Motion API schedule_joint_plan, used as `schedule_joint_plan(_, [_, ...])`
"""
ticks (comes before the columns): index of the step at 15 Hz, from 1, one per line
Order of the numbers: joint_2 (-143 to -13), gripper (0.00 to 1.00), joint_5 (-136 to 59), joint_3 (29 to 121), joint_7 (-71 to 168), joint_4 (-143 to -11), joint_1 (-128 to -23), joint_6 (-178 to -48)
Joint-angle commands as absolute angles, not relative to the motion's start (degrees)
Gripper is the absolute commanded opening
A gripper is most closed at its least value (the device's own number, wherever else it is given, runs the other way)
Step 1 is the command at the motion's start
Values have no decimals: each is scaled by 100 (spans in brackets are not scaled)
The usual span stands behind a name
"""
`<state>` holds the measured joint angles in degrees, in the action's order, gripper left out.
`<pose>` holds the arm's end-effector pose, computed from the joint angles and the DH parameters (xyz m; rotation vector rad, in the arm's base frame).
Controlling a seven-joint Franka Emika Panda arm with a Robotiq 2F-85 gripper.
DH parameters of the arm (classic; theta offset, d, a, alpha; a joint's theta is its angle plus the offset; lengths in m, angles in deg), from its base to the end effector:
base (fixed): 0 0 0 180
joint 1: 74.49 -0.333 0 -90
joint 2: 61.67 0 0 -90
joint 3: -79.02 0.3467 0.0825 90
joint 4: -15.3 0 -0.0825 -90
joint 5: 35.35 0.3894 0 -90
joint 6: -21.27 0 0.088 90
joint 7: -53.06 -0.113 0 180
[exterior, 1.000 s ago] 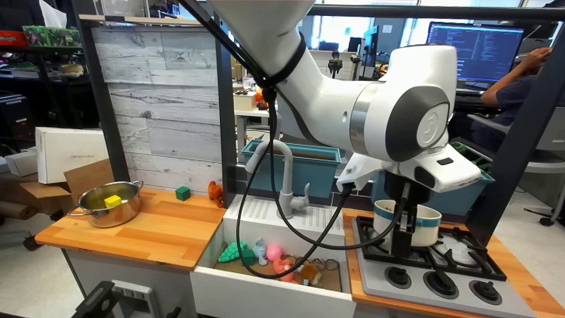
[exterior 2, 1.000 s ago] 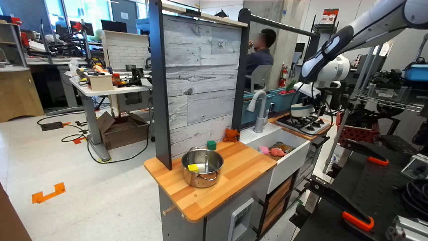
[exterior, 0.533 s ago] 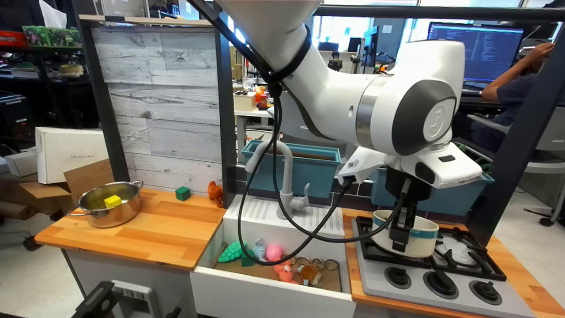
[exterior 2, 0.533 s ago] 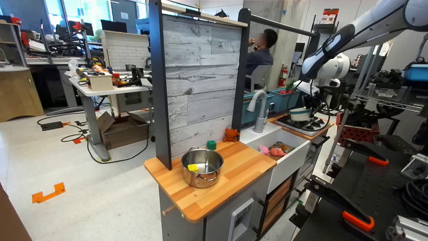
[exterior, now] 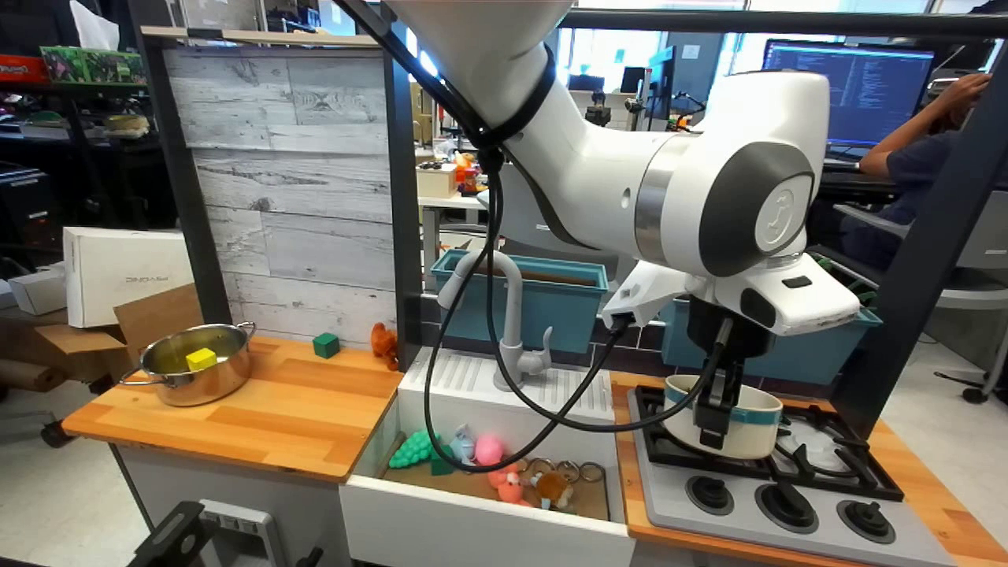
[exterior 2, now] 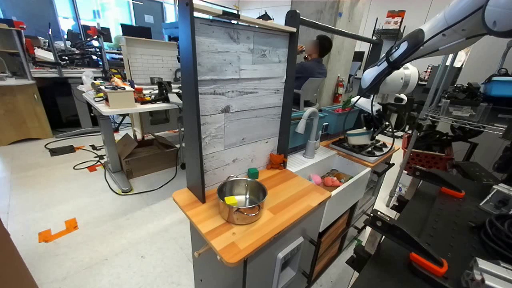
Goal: Pick up the bowl and put it on the stove
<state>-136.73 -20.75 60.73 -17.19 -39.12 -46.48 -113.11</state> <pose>0.6391 -0.5045 0.0760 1.7154 -2.5362 0.2356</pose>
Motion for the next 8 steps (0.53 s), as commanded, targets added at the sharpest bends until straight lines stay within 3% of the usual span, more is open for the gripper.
schedule_joint_plan(1, [-13673,31,-2075,6073,-1719,-3912,-4648,-11311])
schedule_joint_plan(7, [-13673,31,-2075,6073,-1719,-3912,-4648,-11311])
schedule_joint_plan(8, [-13669,56,-2077,6079,-1698,-3911,-4644,-11301])
